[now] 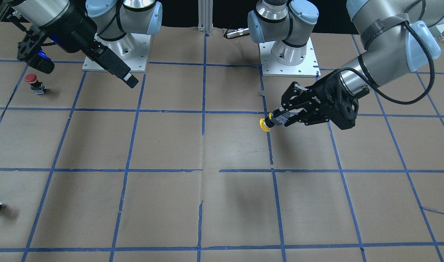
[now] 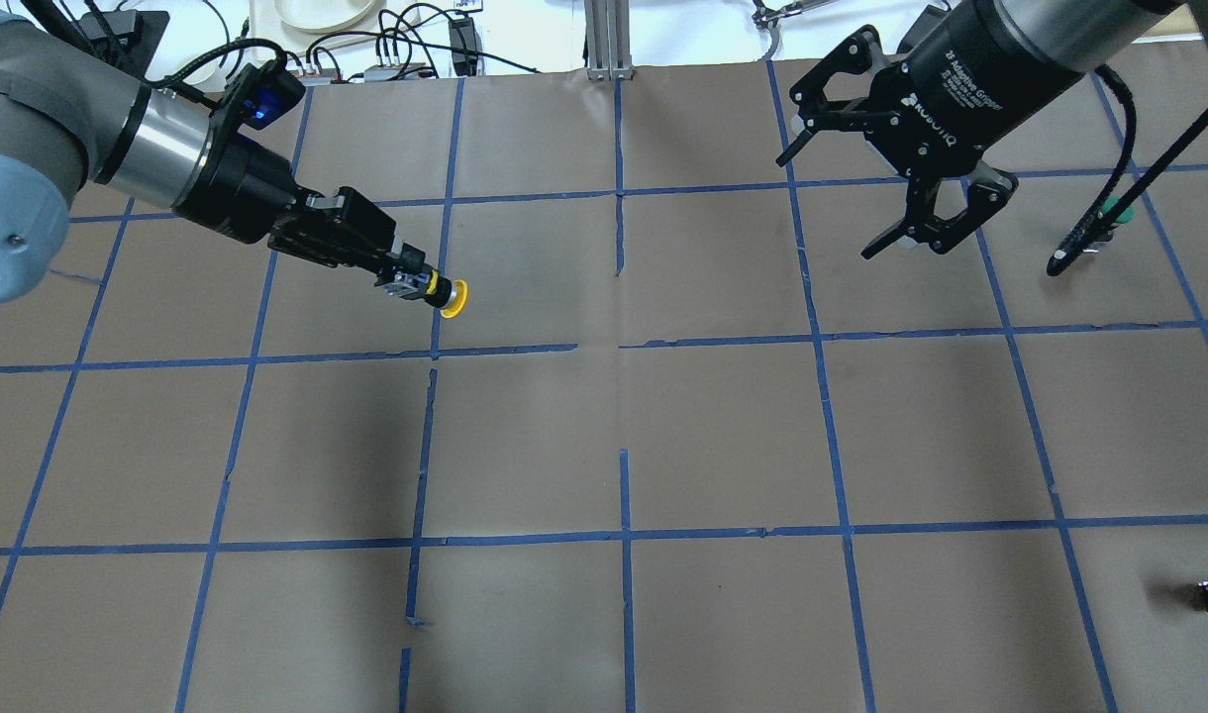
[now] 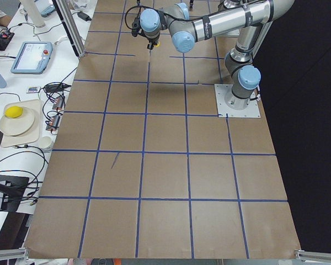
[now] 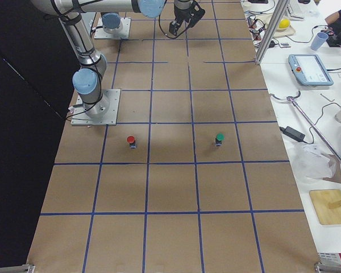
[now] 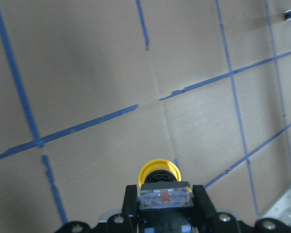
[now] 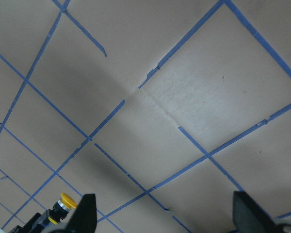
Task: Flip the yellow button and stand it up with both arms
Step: 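Lift the yellow button with the left gripper toward the table center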
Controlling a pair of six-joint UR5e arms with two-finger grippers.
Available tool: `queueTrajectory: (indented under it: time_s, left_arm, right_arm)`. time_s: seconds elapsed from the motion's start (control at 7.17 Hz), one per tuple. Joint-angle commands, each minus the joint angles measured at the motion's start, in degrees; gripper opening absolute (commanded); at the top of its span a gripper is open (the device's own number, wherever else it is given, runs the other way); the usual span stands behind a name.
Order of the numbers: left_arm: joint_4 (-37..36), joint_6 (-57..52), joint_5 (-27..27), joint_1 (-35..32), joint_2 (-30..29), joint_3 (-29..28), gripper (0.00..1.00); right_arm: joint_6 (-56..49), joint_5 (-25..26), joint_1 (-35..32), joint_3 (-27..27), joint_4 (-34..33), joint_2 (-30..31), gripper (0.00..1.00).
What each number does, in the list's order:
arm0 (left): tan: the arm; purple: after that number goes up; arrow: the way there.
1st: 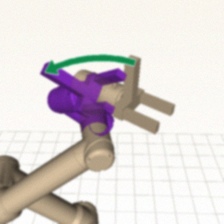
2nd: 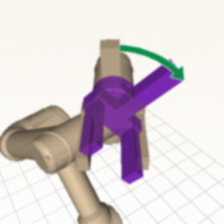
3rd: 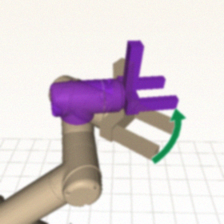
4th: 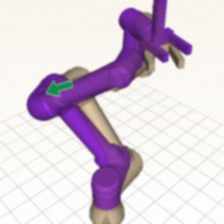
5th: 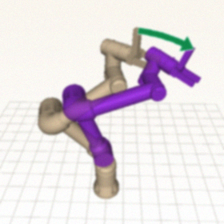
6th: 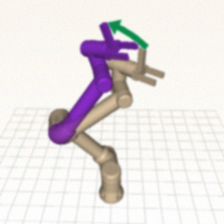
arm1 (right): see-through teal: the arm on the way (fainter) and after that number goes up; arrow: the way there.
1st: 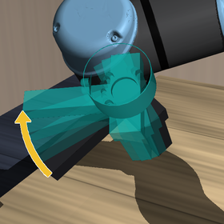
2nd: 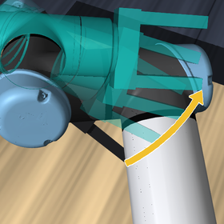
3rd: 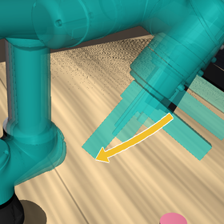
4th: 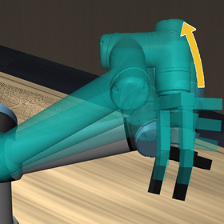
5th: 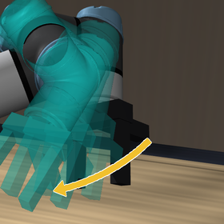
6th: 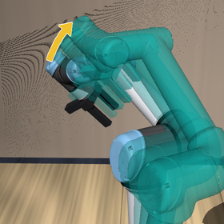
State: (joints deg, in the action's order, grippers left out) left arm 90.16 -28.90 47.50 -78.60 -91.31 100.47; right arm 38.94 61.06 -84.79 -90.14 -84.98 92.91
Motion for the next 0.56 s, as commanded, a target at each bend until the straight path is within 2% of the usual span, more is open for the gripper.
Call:
queueTrajectory:
  time_s: [0.0, 0.28, 0.42]
  left_arm:
    - [1.51, 10.39, -13.69, -2.26, 1.83, -0.19, 0.03]
    - [1.08, 17.17, -22.58, -2.61, 2.01, -0.19, 0.03]
    - [1.07, 18.60, -25.49, -2.79, 1.66, 0.16, 0.02]
  right_arm:
    - [2.35, -9.77, 3.20, -0.21, 1.47, 0.08, 1.00]
    - [6.06, -20.67, 4.90, -0.30, 4.81, 0.25, 1.00]
    - [6.93, -21.33, 4.55, -0.39, 5.00, 0.69, 1.00]
